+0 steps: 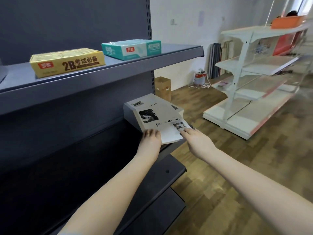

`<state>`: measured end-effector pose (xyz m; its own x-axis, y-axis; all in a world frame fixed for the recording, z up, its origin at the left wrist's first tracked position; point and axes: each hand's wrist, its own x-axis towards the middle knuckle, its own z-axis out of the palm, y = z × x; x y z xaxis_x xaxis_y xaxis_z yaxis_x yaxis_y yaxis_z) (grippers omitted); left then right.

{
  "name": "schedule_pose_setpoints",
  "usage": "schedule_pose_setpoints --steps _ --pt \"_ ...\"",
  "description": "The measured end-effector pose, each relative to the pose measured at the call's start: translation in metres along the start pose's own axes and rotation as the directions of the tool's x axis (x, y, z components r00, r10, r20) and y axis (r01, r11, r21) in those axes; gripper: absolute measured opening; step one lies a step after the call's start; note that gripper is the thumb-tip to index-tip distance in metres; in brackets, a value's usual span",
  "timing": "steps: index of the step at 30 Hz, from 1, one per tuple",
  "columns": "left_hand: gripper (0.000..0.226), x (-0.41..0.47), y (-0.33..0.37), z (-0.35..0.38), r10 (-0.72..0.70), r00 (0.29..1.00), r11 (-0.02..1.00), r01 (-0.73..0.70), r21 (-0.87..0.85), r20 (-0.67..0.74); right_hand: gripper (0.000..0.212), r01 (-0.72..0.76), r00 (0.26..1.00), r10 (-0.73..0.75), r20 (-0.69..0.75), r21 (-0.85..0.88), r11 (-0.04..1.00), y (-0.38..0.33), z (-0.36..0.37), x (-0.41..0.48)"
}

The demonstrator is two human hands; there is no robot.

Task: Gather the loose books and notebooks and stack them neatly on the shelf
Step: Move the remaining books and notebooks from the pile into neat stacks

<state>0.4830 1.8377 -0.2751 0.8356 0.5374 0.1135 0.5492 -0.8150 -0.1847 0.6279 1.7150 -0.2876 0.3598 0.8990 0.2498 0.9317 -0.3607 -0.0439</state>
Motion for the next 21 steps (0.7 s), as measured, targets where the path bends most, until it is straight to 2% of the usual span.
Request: schedule_pose_setpoints --steps 6,11,18,21 --pt "0.054 0.039 0.016 0.005 -0.058 0.998 0.992 0.057 -0.108 0.000 0.074 -0.130 0.982 0.116 0.147 0.086 0.988 -0.014 0.010 0.025" --pt "0.063 0.063 0.016 0.010 -0.117 0.993 0.973 0.117 -0.197 0.014 0.076 -0.167 0.982 0.152 0.114 0.138 0.976 -0.016 0.027 0.053" --pt "0.075 0.091 0.010 0.021 -0.174 0.984 0.950 0.175 -0.258 0.027 0.075 -0.111 0.992 0.100 0.071 0.181 0.977 -0.001 0.033 0.092" --pt "0.076 0.102 0.010 0.023 -0.218 0.975 0.938 0.219 -0.268 0.036 0.075 -0.098 0.992 0.080 0.099 0.196 0.976 0.003 0.028 0.109"
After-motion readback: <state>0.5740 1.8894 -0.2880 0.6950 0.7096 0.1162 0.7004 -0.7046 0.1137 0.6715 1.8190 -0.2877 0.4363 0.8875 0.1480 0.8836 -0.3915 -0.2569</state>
